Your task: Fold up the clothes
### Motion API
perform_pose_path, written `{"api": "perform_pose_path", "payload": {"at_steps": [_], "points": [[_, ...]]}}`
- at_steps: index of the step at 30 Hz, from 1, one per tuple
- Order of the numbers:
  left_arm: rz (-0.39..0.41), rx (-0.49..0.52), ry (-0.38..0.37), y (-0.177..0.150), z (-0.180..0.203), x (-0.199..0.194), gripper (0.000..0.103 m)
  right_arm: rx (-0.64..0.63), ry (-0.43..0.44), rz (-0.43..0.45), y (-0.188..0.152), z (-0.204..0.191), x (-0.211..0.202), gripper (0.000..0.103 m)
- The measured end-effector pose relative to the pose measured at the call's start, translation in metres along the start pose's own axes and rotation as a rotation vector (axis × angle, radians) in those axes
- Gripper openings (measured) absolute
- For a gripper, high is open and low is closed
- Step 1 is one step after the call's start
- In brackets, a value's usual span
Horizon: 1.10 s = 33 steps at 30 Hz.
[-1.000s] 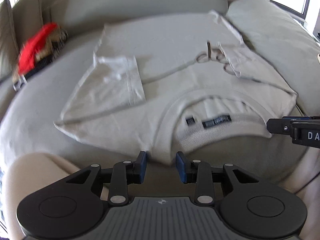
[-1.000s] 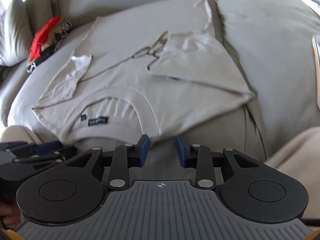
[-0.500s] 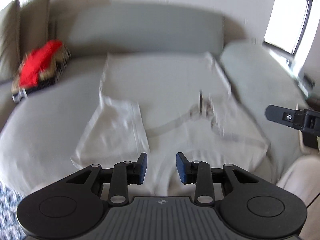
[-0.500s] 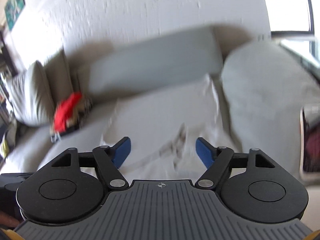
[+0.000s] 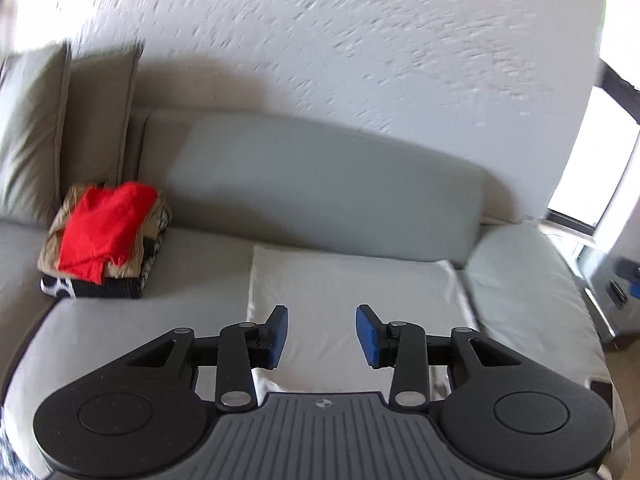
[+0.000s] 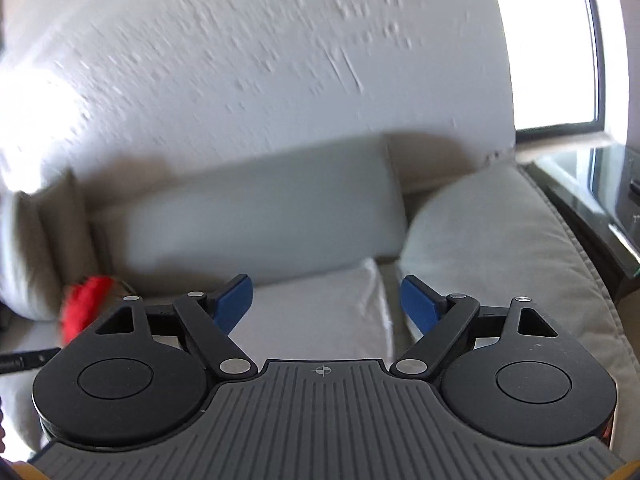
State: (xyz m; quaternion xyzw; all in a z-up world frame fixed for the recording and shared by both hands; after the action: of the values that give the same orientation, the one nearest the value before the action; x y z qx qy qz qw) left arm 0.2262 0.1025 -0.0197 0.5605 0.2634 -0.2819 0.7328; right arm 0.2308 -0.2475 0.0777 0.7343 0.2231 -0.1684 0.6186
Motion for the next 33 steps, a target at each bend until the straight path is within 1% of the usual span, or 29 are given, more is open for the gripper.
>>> {"api": "perform_pose_path", "payload": {"at_steps": [1, 3, 5, 7, 8, 9, 10, 12, 14, 17, 18, 19, 21, 23, 24, 26, 27, 28, 29, 31, 33], "points": [[-0.003, -0.012, -0.001, 0.011, -0.005, 0.007, 0.037, -0.002, -0.009, -0.037, -0.002, 0.006, 0.021, 0.086], [-0.008, -0.037, -0.004, 0.033, -0.015, 0.021, 0.033, 0.004, -0.018, -0.108, -0.006, 0.017, 0.066, 0.084], [-0.058, -0.047, 0.039, 0.037, -0.028, 0.067, 0.029, 0.028, -0.014, -0.17, -0.014, 0.029, 0.11, 0.08], [-0.094, -0.075, 0.061, 0.041, -0.039, 0.112, 0.026, 0.077, -0.023, -0.227, -0.024, 0.046, 0.156, 0.066], [-0.103, -0.095, 0.066, 0.043, -0.044, 0.131, 0.026, 0.104, -0.025, -0.254, -0.029, 0.055, 0.178, 0.063], [-0.114, -0.108, 0.063, 0.046, -0.047, 0.151, 0.026, 0.135, -0.031, -0.283, -0.033, 0.063, 0.202, 0.056], [-0.125, -0.115, 0.061, 0.049, -0.051, 0.166, 0.026, 0.156, -0.037, -0.302, -0.036, 0.071, 0.223, 0.053], [-0.145, -0.116, 0.064, 0.054, -0.056, 0.194, 0.026, 0.167, -0.035, -0.319, -0.037, 0.08, 0.266, 0.053], [-0.156, -0.106, 0.066, 0.06, -0.059, 0.219, 0.027, 0.153, -0.046, -0.315, -0.037, 0.087, 0.305, 0.053], [-0.144, -0.103, 0.033, 0.065, -0.057, 0.245, 0.028, 0.182, -0.037, -0.302, -0.038, 0.096, 0.357, 0.052], [-0.139, -0.102, 0.022, 0.067, -0.057, 0.252, 0.028, 0.197, -0.028, -0.297, -0.038, 0.099, 0.372, 0.05], [-0.134, -0.1, 0.013, 0.068, -0.057, 0.259, 0.028, 0.196, -0.028, -0.3, -0.039, 0.102, 0.385, 0.047], [-0.124, -0.112, -0.001, 0.072, -0.061, 0.27, 0.028, 0.189, -0.02, -0.299, -0.04, 0.106, 0.408, 0.045], [-0.114, -0.146, -0.009, 0.075, -0.07, 0.276, 0.028, 0.185, 0.028, -0.309, -0.043, 0.106, 0.423, 0.04], [-0.109, -0.163, -0.013, 0.076, -0.074, 0.279, 0.028, 0.181, 0.07, -0.329, -0.047, 0.103, 0.429, 0.034], [-0.102, -0.202, -0.021, 0.078, -0.083, 0.284, 0.028, 0.127, 0.102, -0.336, -0.053, 0.099, 0.433, 0.029], [-0.101, -0.225, -0.025, 0.078, -0.089, 0.286, 0.028, 0.11, 0.094, -0.335, -0.054, 0.1, 0.433, 0.02], [-0.1, -0.243, -0.024, 0.078, -0.094, 0.287, 0.029, 0.093, 0.085, -0.334, -0.056, 0.101, 0.434, 0.008], [-0.1, -0.26, -0.022, 0.078, -0.1, 0.29, 0.031, 0.098, 0.073, -0.332, -0.057, 0.104, 0.433, 0.003], [-0.099, -0.294, -0.017, 0.078, -0.11, 0.294, 0.032, 0.112, 0.073, -0.325, -0.059, 0.106, 0.431, 0.003], [-0.102, -0.335, -0.024, 0.078, -0.119, 0.299, 0.032, 0.095, 0.058, -0.315, -0.062, 0.104, 0.429, 0.003]]}}
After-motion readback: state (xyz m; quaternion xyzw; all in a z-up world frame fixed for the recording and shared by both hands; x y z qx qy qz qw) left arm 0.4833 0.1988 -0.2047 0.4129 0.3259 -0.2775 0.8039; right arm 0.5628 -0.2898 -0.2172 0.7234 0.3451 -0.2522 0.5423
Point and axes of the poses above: each gripper's, at about its wrist camera, not at the fingertips, and x roughly the way its jaws point, z to its right, y to its top, the point moved 10 cm from there along x, roughly the way its jaws point, and after that the axes turned 4 degrees about -x, right-handed, at the moved point
